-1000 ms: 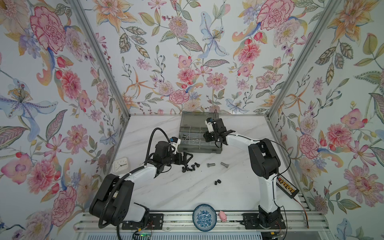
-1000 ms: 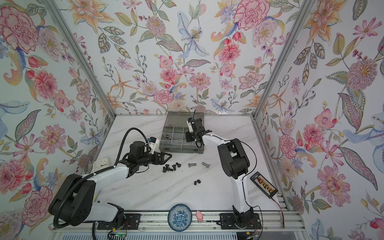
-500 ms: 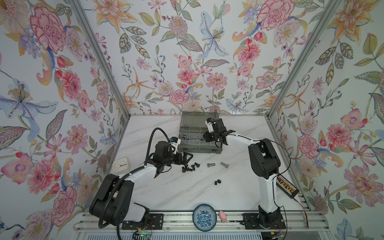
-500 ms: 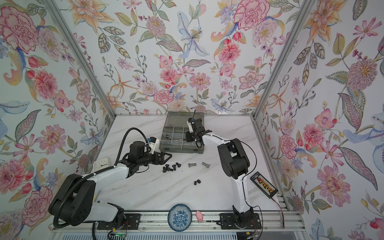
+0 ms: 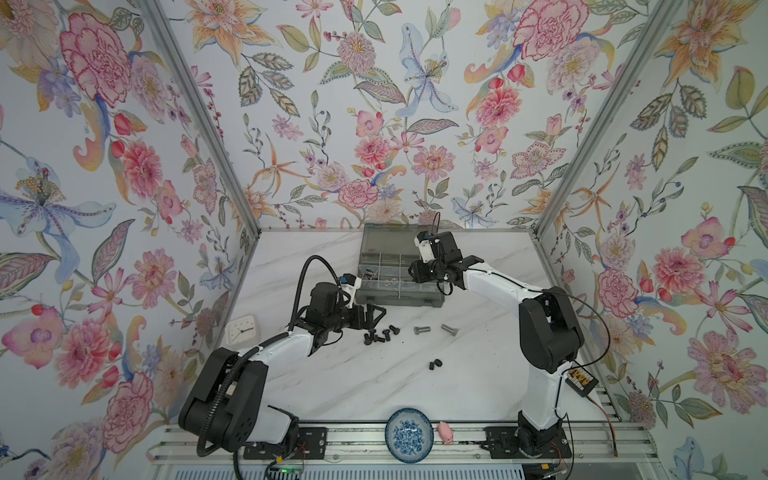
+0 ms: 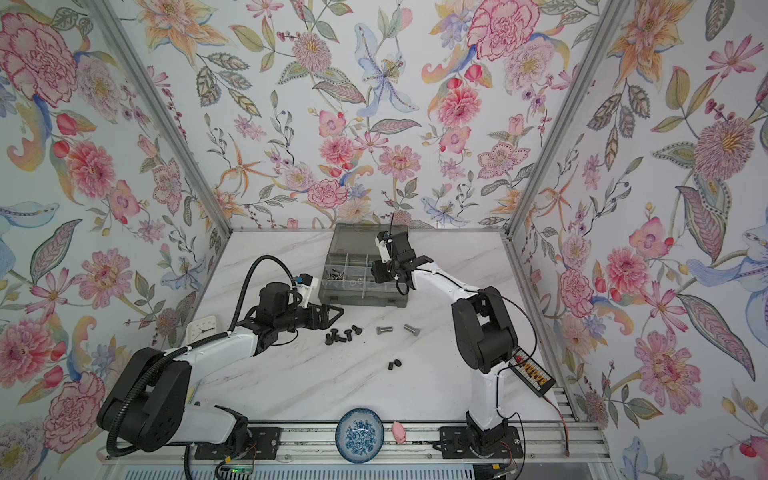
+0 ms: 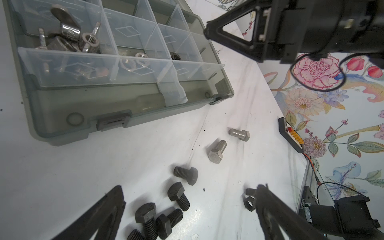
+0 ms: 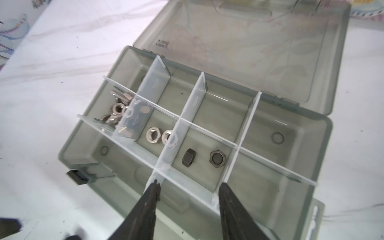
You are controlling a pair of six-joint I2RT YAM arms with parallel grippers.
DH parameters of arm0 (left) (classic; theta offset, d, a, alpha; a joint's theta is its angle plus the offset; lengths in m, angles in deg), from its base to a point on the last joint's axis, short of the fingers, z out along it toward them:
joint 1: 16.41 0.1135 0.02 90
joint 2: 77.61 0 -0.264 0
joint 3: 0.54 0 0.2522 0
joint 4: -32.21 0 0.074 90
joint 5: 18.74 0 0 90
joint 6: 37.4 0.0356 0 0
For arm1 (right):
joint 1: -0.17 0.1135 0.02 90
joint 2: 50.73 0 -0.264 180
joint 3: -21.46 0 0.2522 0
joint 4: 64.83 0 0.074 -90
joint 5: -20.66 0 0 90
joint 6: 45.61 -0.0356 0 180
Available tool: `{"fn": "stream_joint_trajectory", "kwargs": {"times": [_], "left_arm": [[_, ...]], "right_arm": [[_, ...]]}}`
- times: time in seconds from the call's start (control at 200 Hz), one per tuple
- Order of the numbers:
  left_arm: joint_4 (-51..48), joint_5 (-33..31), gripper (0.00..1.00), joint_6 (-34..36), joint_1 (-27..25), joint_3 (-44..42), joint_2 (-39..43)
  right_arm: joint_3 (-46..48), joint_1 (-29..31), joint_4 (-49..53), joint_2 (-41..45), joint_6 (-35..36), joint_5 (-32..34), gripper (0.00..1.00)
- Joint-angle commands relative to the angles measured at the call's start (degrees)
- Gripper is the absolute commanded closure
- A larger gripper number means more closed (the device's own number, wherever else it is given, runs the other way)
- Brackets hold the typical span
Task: Sort the screws and nuts into containers
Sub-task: 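Open the right gripper to drop the black hex nut into a compartment, then move the right gripper back over the last black hex nuts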
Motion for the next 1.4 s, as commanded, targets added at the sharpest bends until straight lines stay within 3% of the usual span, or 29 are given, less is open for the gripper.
{"fn": "stream_joint_trajectory", "kwargs": {"times": [0.0, 0.165, 0.36, 0.676, 1.036, 1.396], "left_arm": [[-0.2, 0.4, 0.01, -0.4, 0.6, 0.8, 0.3], [-1.4, 0.1, 0.01, 0.1, 0.7, 1.6, 0.4], [-1.9, 0.4, 0.01, 0.2, 0.6, 2.2, -0.4], [-4.5, 0.7, 0.01, 1.2, 0.7, 4.2, -1.1], [-4.0, 1.5, 0.00, 0.6, 0.7, 5.3, -2.8], [-4.2, 1.6, 0.01, 0.5, 0.6, 5.6, -3.2]], "right_arm": [[3.6, 0.7, 7.4, 5.3, -0.8, -0.8, 0.48], [10.9, 1.2, 13.6, 12.1, -5.4, -2.9, 0.43], [20.8, 4.1, 18.1, 19.0, -10.3, -0.5, 0.41], [27.5, 11.7, 25.5, 23.9, -16.3, 1.9, 0.40], [31.1, 13.7, 31.2, 25.5, -16.9, 2.8, 0.45], [31.4, 15.3, 32.0, 21.7, -16.3, 3.2, 0.47]]}}
